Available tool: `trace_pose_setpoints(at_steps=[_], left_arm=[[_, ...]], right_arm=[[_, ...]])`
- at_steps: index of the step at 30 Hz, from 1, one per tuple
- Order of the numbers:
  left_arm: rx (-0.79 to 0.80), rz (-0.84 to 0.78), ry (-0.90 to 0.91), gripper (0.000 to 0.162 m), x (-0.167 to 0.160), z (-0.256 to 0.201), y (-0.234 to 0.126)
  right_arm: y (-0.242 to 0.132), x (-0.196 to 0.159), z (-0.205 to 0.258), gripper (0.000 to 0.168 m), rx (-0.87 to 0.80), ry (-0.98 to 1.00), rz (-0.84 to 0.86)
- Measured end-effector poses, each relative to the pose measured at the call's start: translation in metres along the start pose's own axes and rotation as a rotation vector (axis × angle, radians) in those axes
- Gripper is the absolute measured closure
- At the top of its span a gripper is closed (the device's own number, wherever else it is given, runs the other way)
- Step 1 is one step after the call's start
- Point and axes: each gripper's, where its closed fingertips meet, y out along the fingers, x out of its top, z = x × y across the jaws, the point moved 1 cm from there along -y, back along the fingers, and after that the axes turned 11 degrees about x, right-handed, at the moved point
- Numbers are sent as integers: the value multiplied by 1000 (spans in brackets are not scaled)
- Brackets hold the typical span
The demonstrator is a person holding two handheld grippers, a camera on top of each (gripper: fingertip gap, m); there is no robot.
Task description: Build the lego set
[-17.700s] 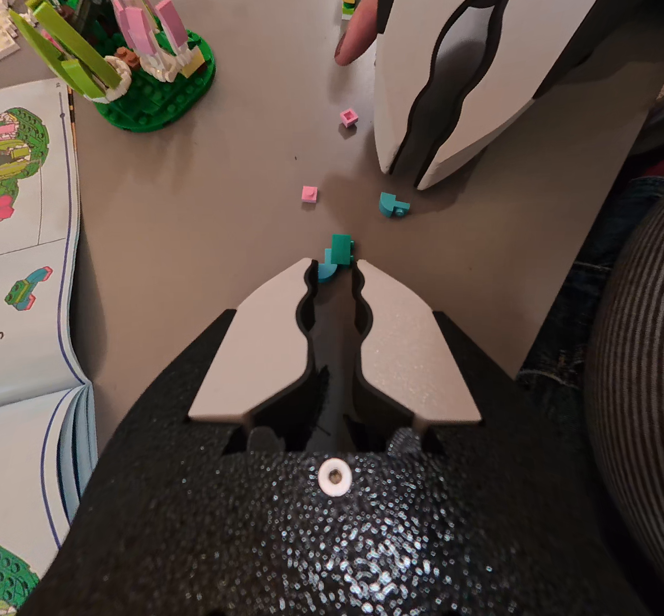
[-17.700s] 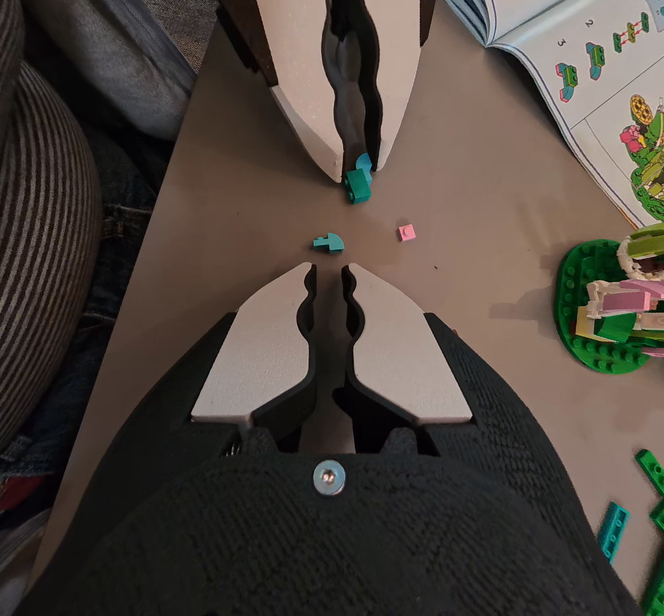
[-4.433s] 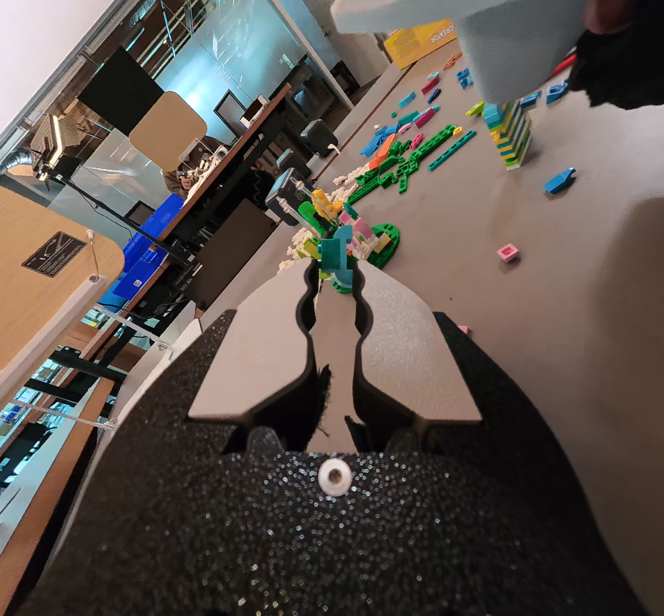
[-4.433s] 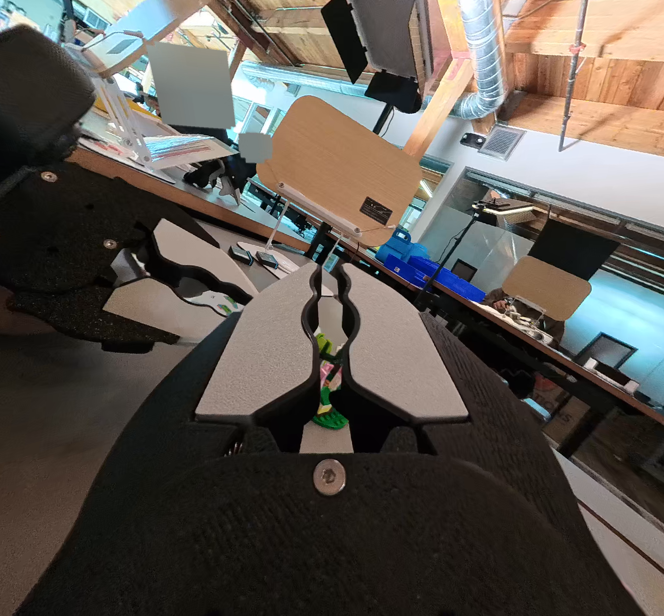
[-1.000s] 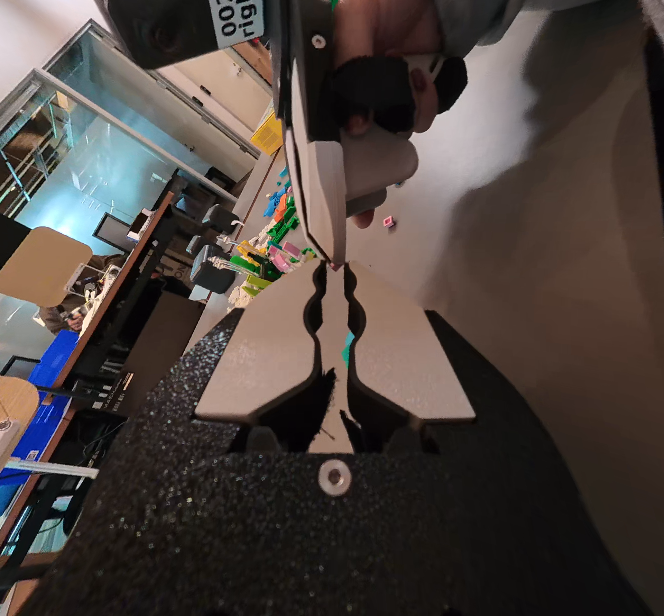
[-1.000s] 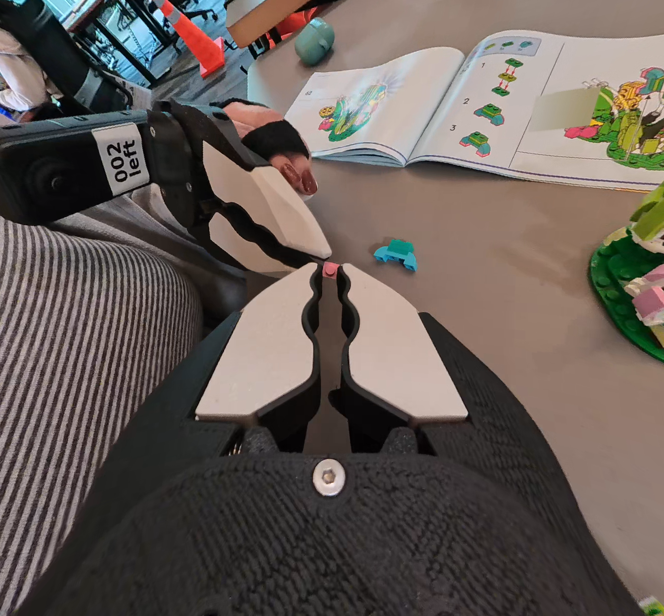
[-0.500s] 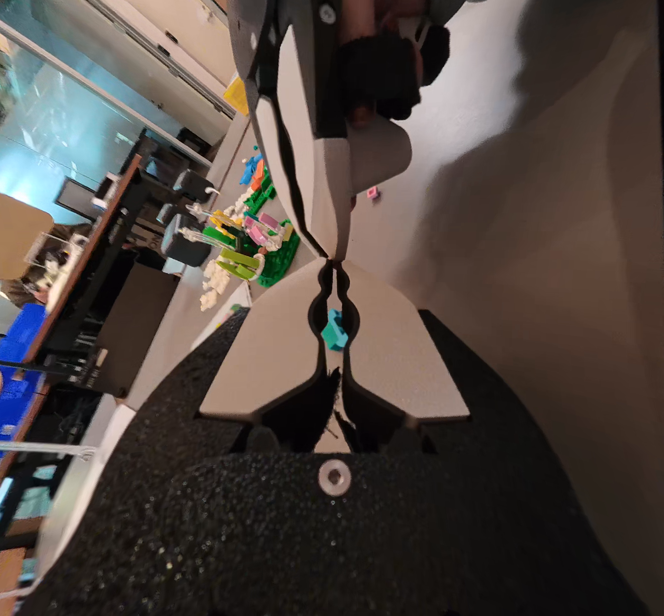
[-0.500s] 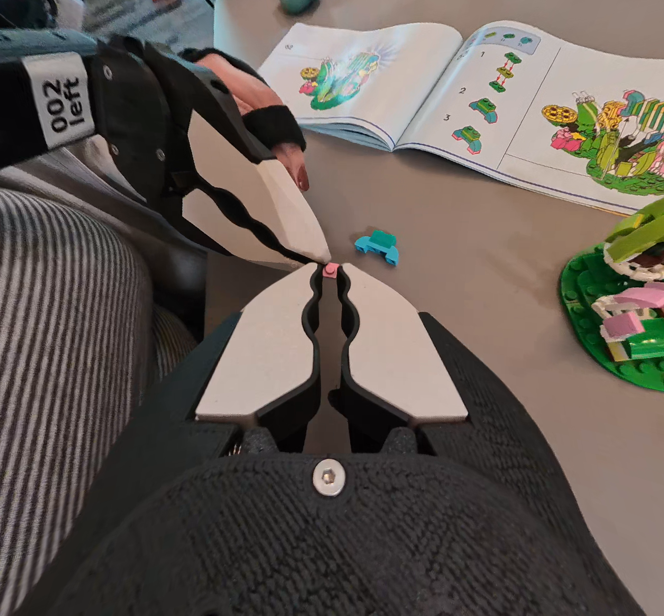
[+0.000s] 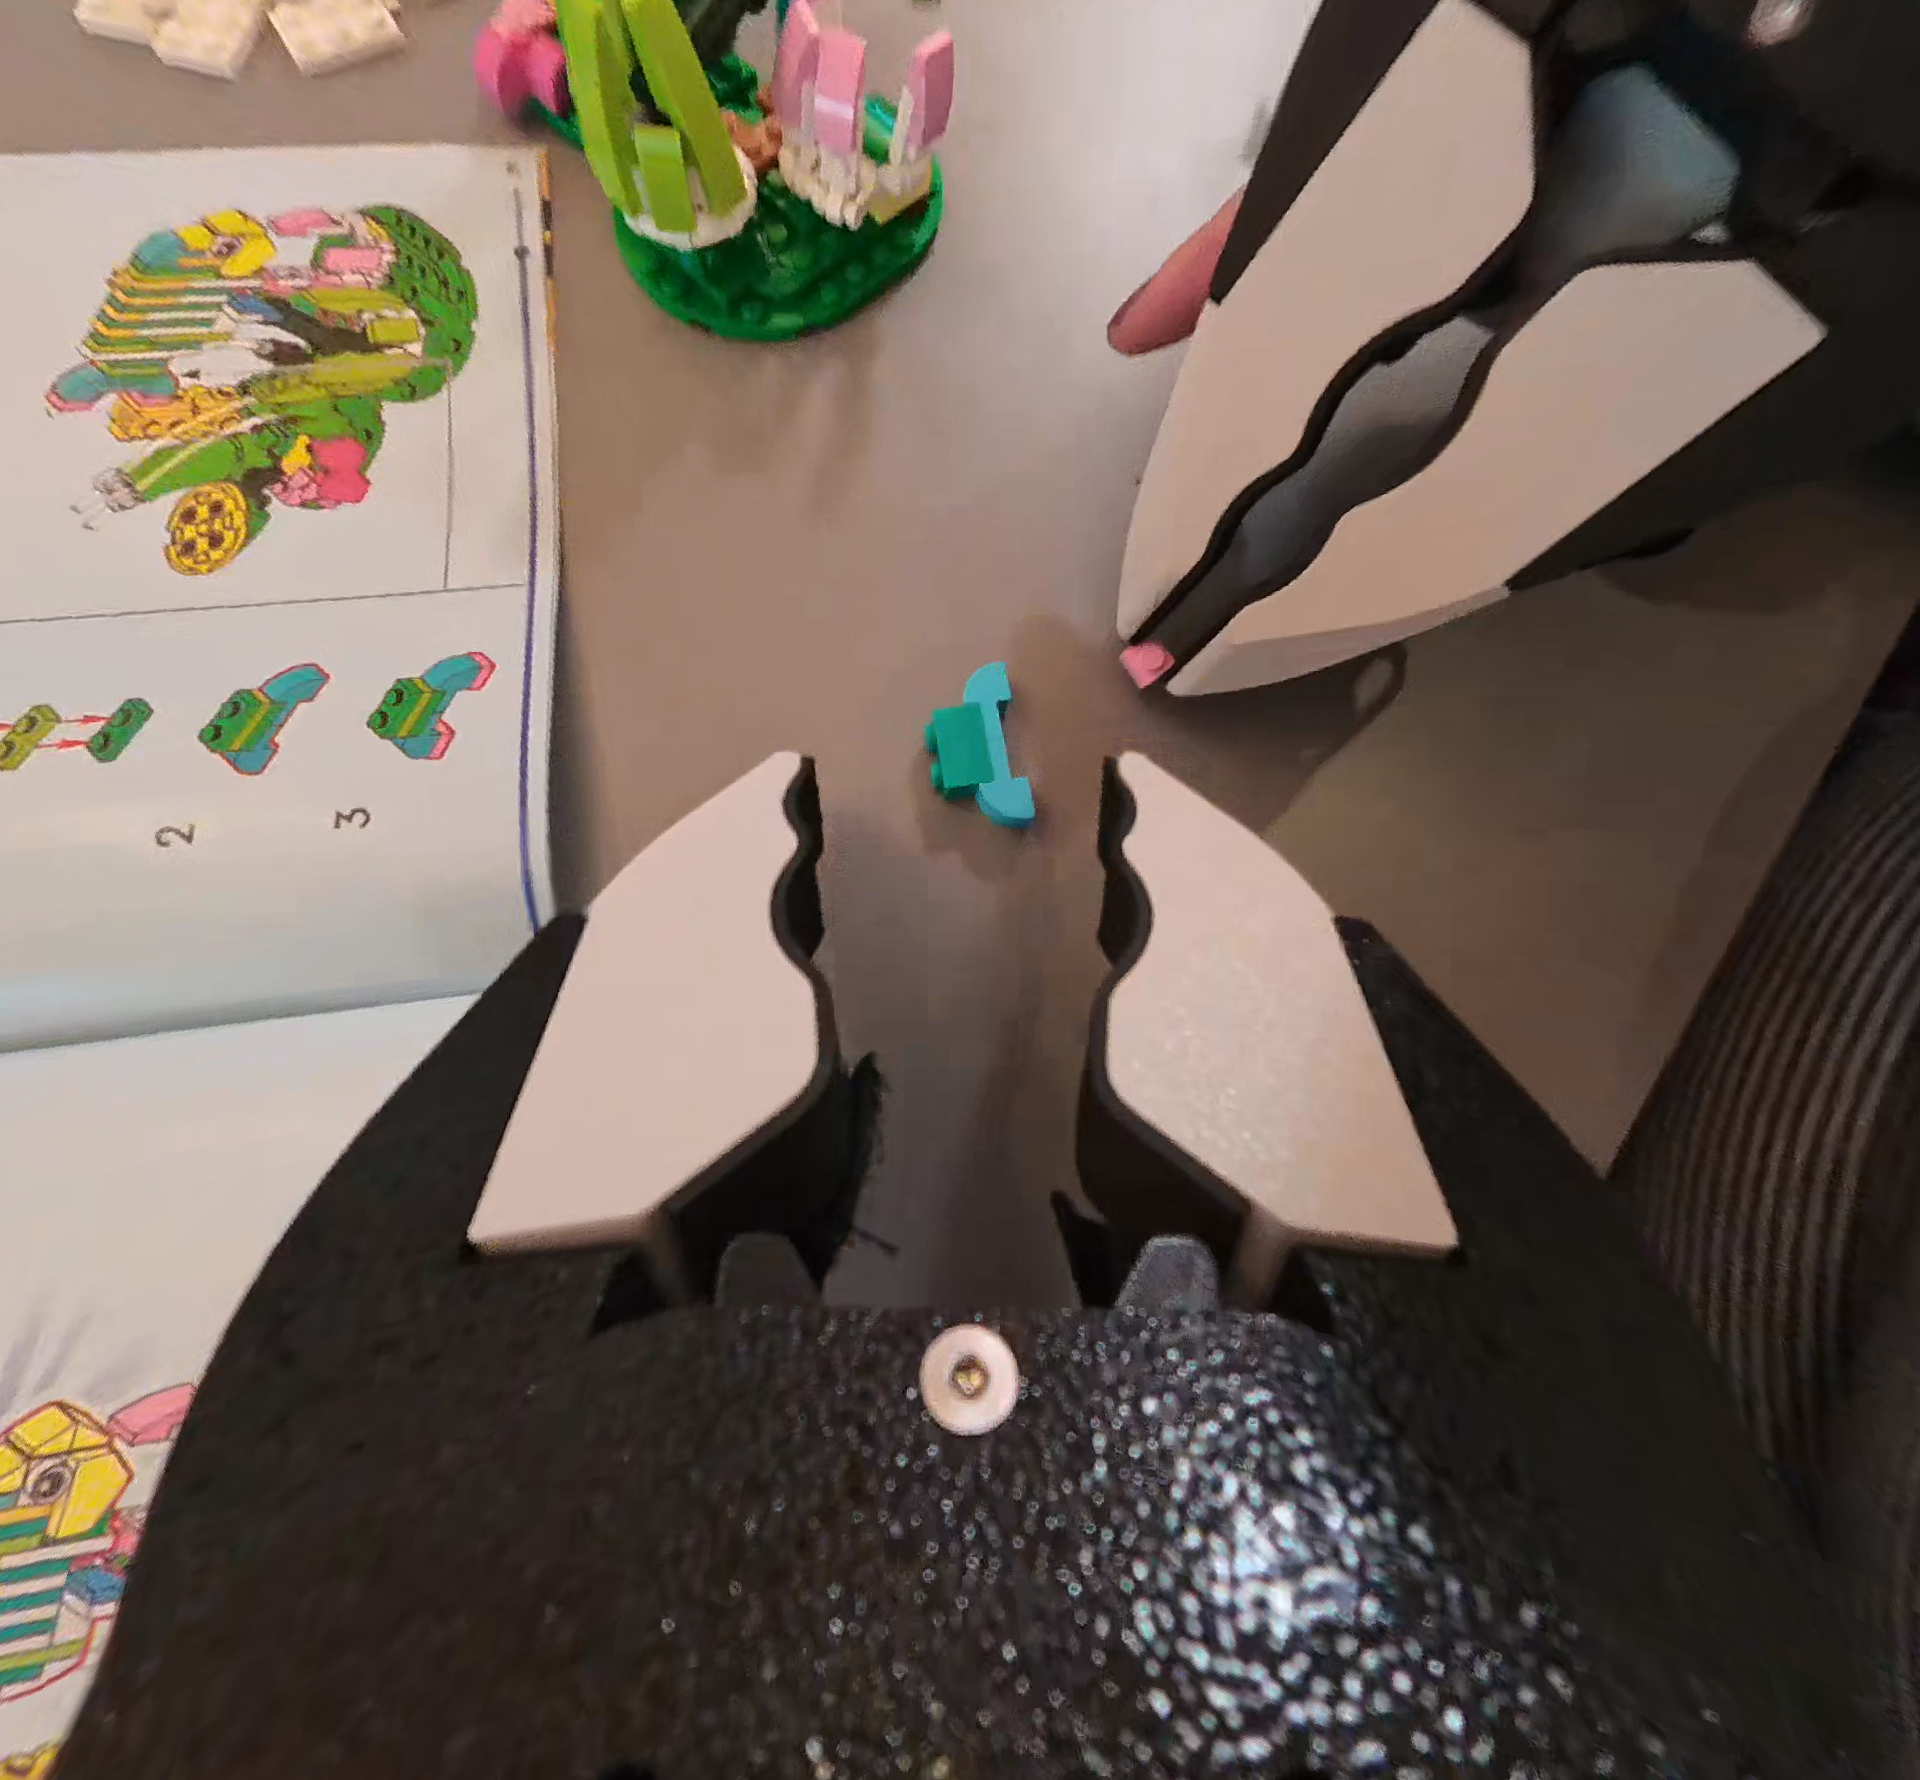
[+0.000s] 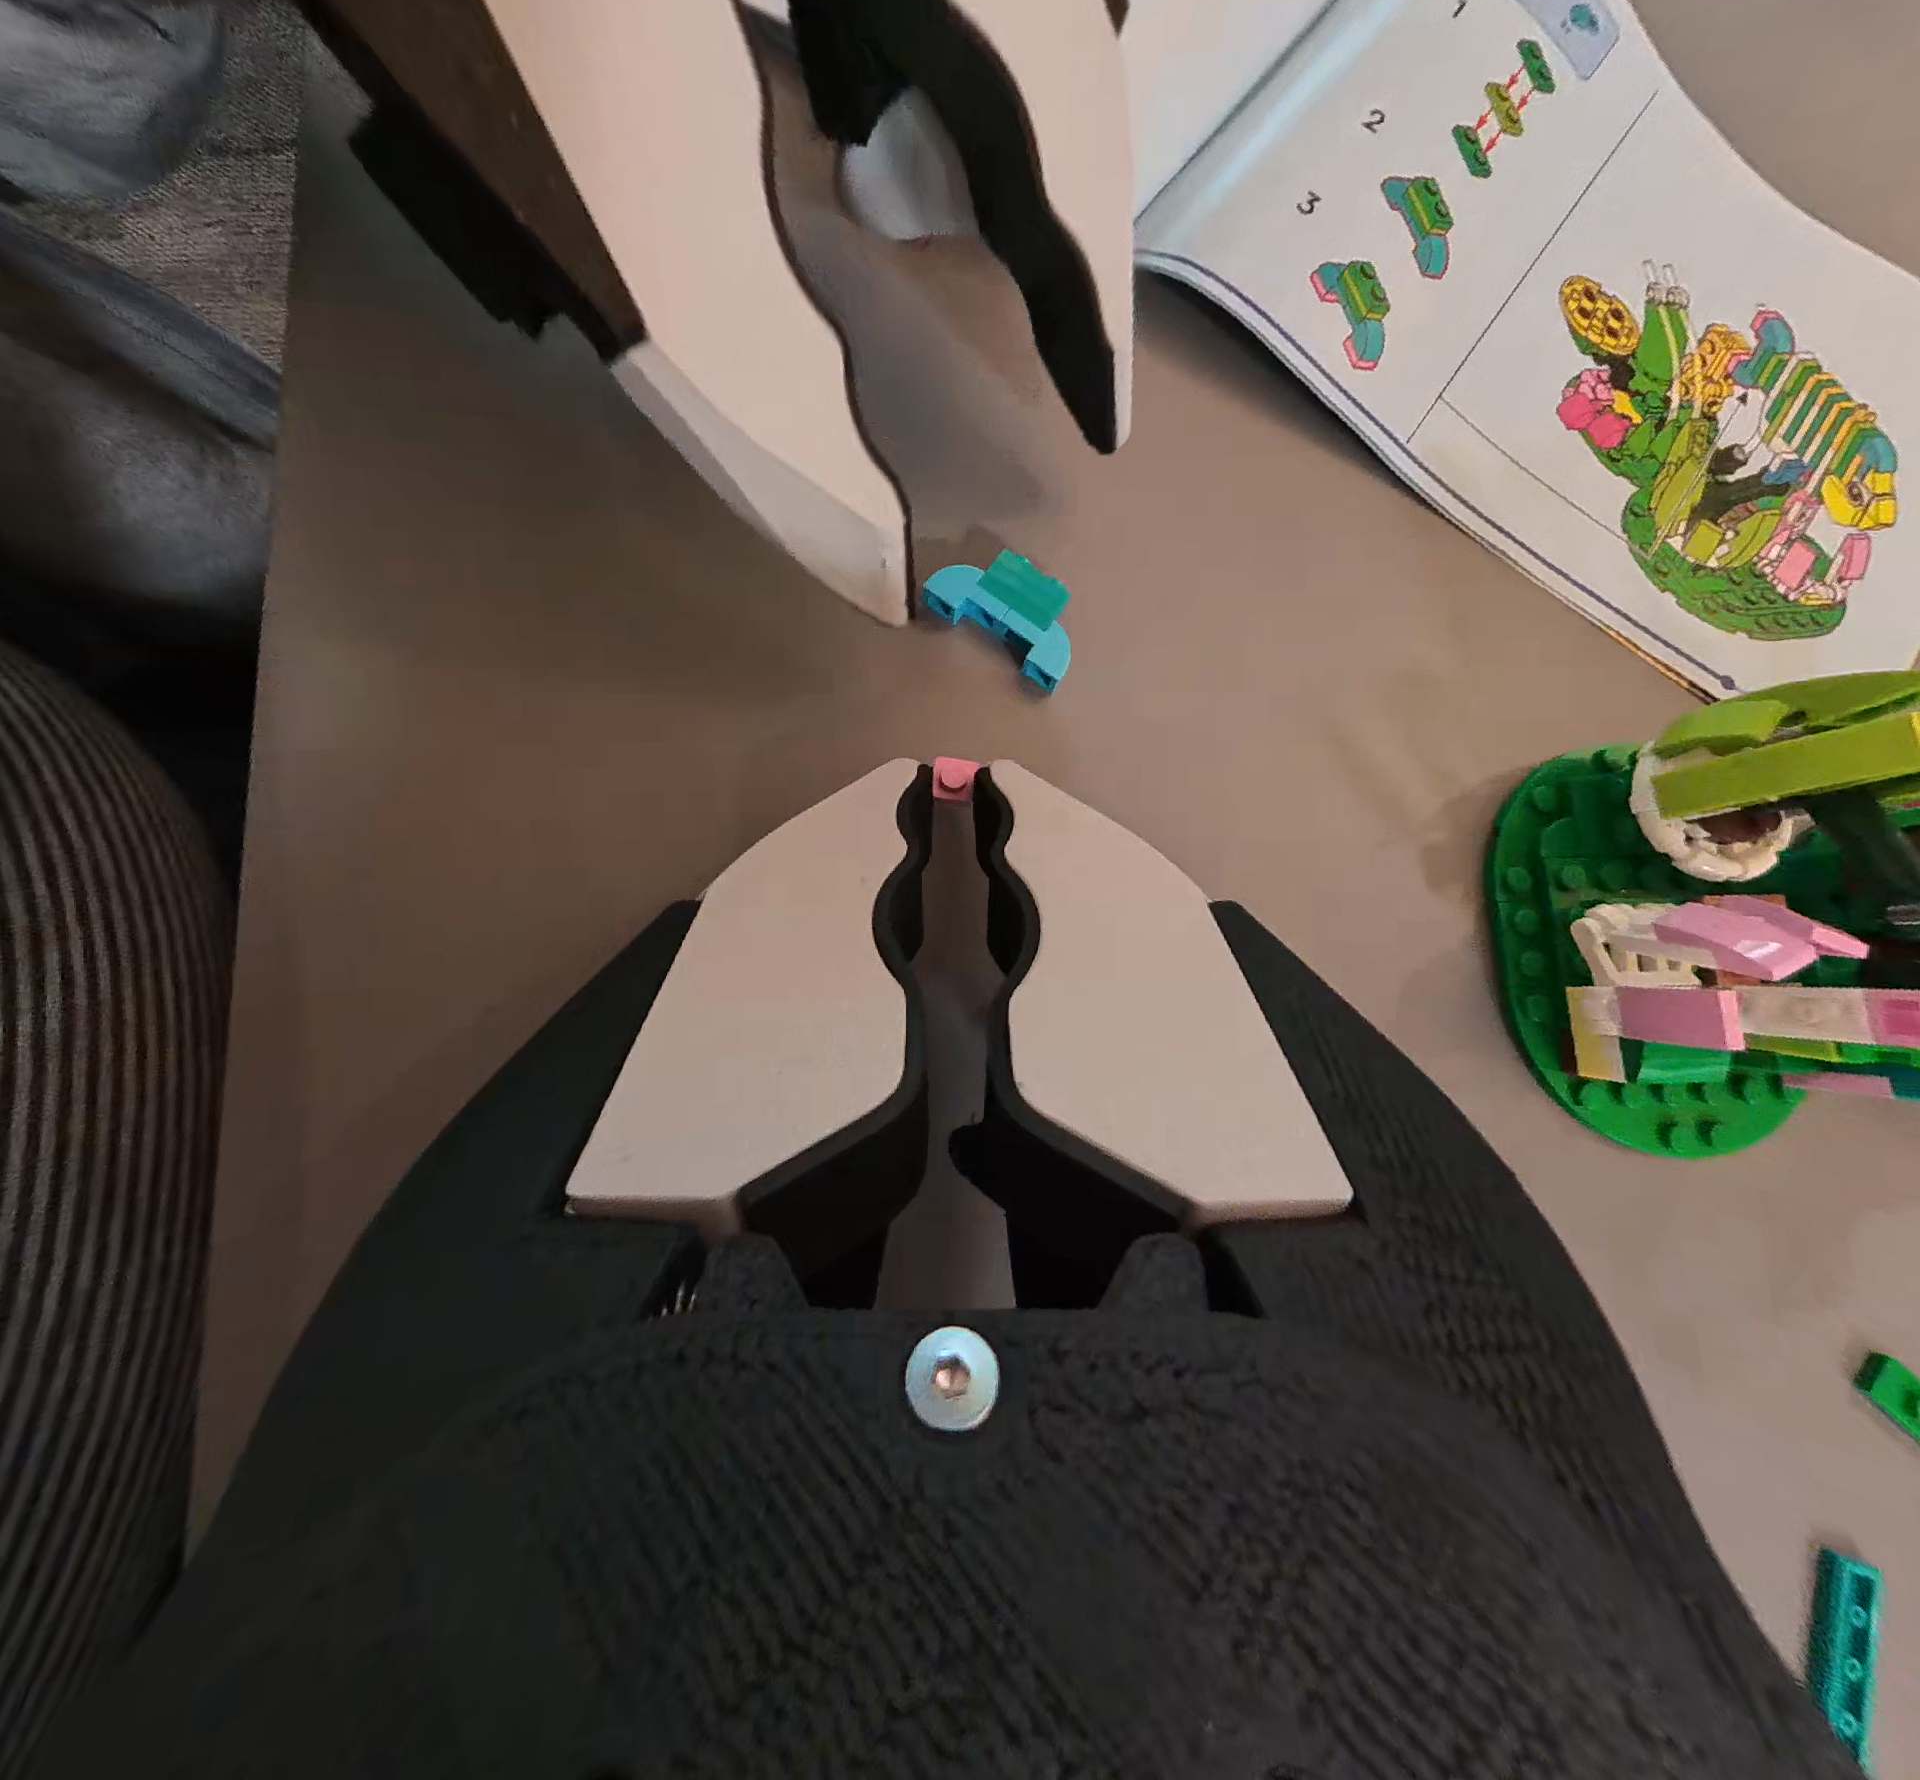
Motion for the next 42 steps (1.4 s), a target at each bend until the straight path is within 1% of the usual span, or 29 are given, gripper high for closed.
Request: trace_pose_setpoints(at_steps=[4, 6, 9, 12, 15, 16, 18, 20, 24, 28, 30, 32, 33, 34, 35, 39, 41, 42], left_arm=[[41, 69, 68, 116, -9, -2, 9], [64, 77, 85, 120, -9, -1, 9], [58, 90, 92, 129, -9, -3, 9], [51, 92, 107, 143, -9, -6, 8], [66, 87, 113, 145, -8, -5, 8], [83, 83, 116, 154, -8, -2, 9], [86, 68, 97, 155, -7, 1, 8], [8, 25, 8, 154, -2, -3, 4], [-226, -53, -194, 154, 12, -14, -10], [-357, -59, -262, 154, 16, -20, -21], [-394, -60, -269, 155, 16, -23, -24], [-401, -89, -264, 154, 19, -23, -25], [-401, -119, -259, 152, 22, -23, -27], [-399, -156, -241, 138, 25, -24, -29], [-383, -188, -196, 130, 27, -25, -30], [-128, -294, 113, 137, 25, -18, -24], [-68, -347, 211, 140, 27, -21, -24], [-57, -378, 228, 142, 30, -23, -25]], right_arm=[[2, -2, -2, 162, -8, -1, 17], [2, -5, -4, 162, -26, -16, 39], [3, -7, -6, 162, -42, -28, 56], [3, -7, -7, 157, -46, -27, 54], [2, -6, -7, 152, -51, -37, 44], [1, -4, -7, 150, -55, -57, 33], [-4, 5, -5, 140, -75, -147, -11], [-8, 14, -3, 139, -120, -280, -44], [-10, 25, -1, 139, -253, -560, -38], [-11, 31, 0, 146, -343, -729, -31], [-13, 34, 1, 156, -376, -769, -47], [-15, 35, 1, 160, -377, -767, -53], [-16, 35, 0, 160, -366, -736, -58], [-16, 35, -1, 160, -345, -685, -74], [-17, 36, -1, 160, -314, -624, -101], [-23, 44, 6, 160, -157, -406, -238], [-26, 48, 9, 161, -92, -333, -283], [-27, 49, 10, 161, -66, -306, -299]])
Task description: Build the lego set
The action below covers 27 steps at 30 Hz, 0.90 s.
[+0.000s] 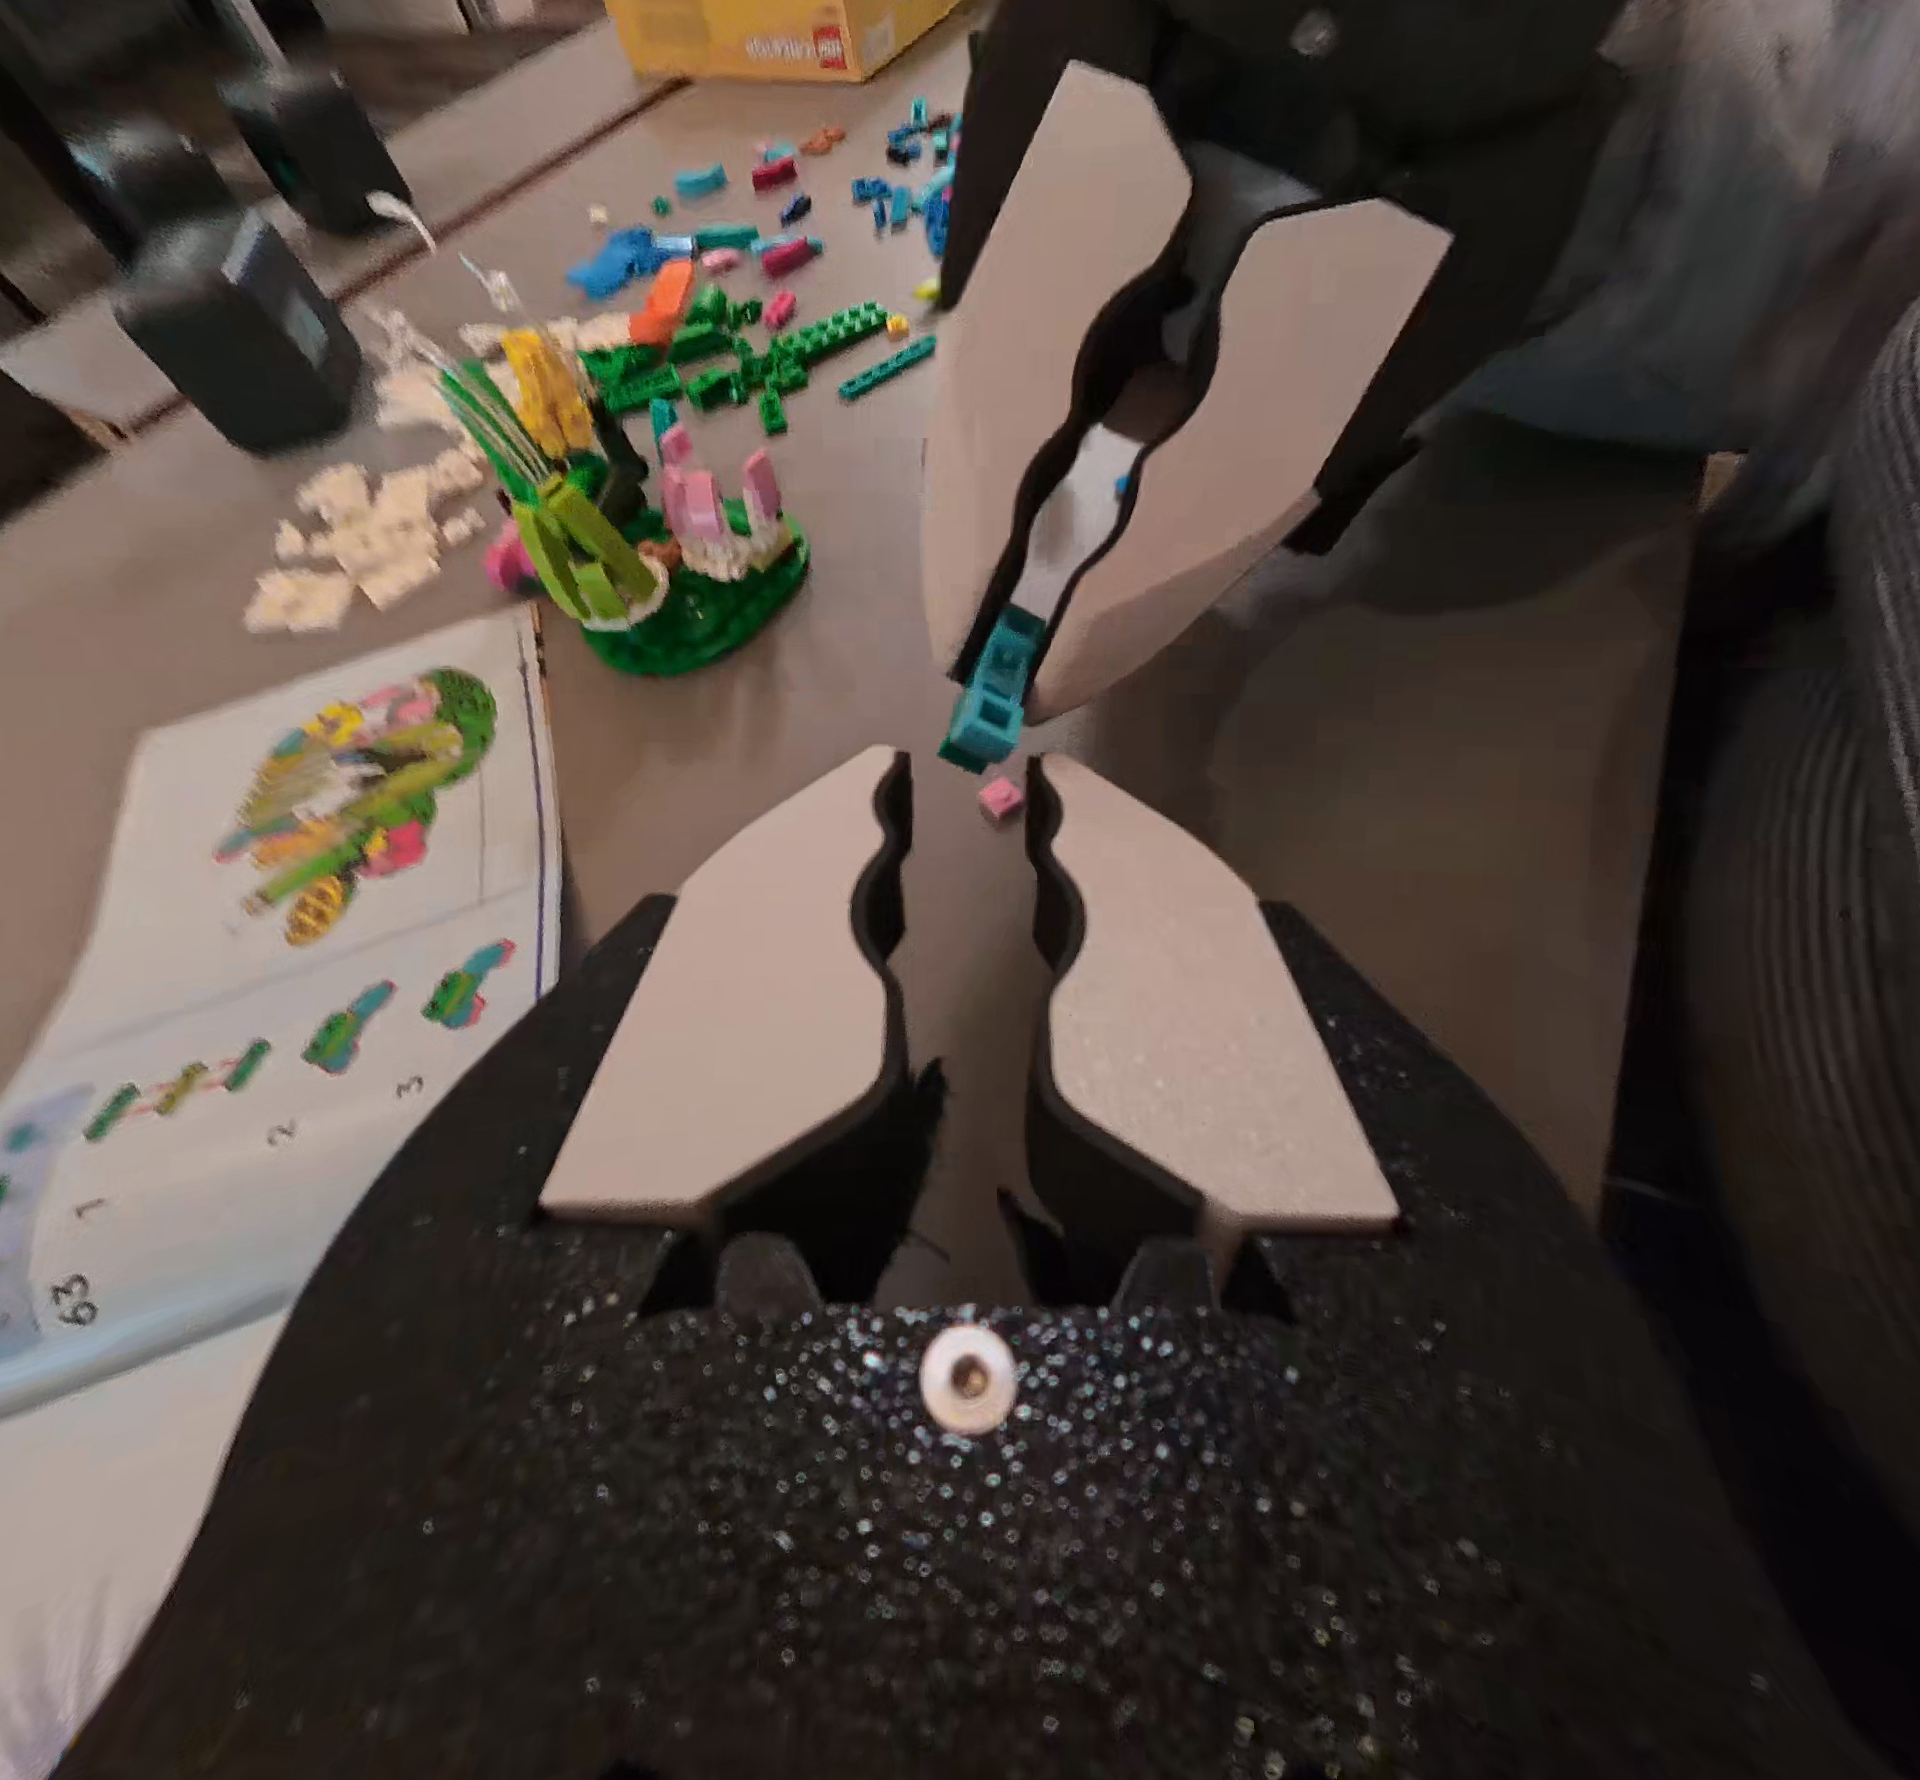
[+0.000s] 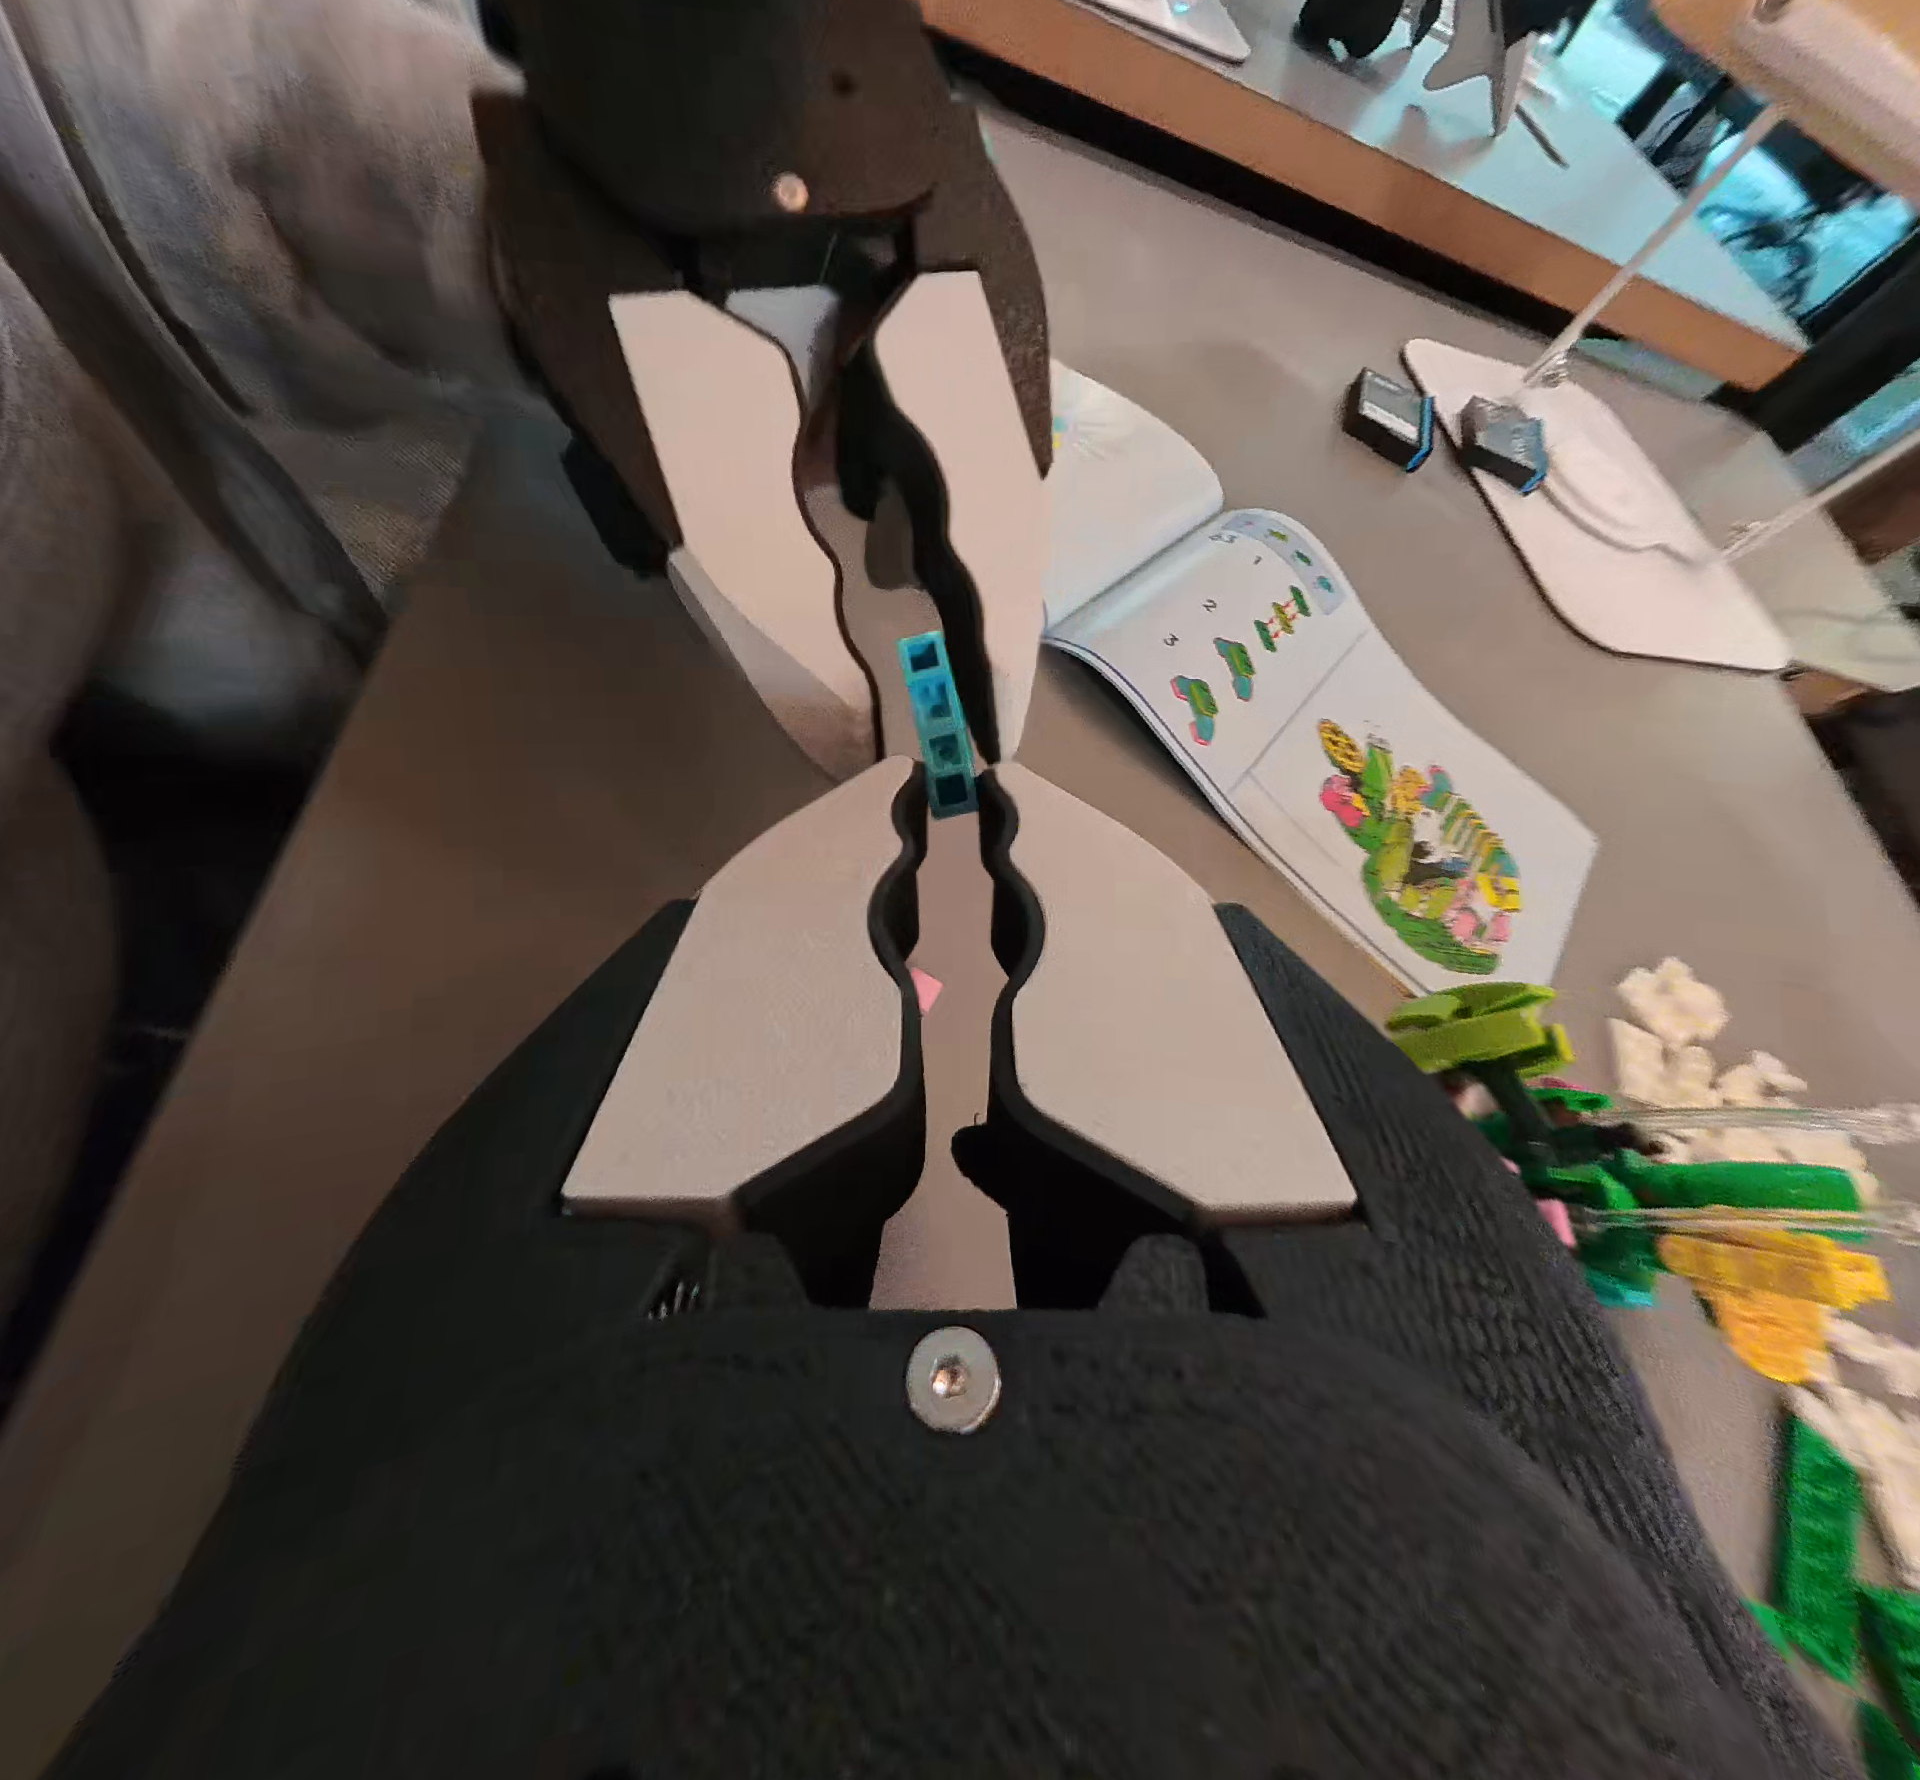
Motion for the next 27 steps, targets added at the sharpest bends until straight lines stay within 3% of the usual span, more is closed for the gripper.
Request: trace_pose_setpoints(at_steps=[9, 16, 22, 27], left_arm=[[-3, -94, -10, 154, 8, -1, -5], [92, 0, -48, 155, -7, 14, -11], [111, 75, -27, 155, -17, 14, -9], [96, 96, -65, 155, -20, 13, -10]], right_arm=[[-2, 4, 1, 160, 35, 96, -53], [0, -51, 7, 152, 53, 329, 305], [10, -66, 5, 152, 44, 497, 363], [13, -67, 1, 162, 26, 483, 399]])
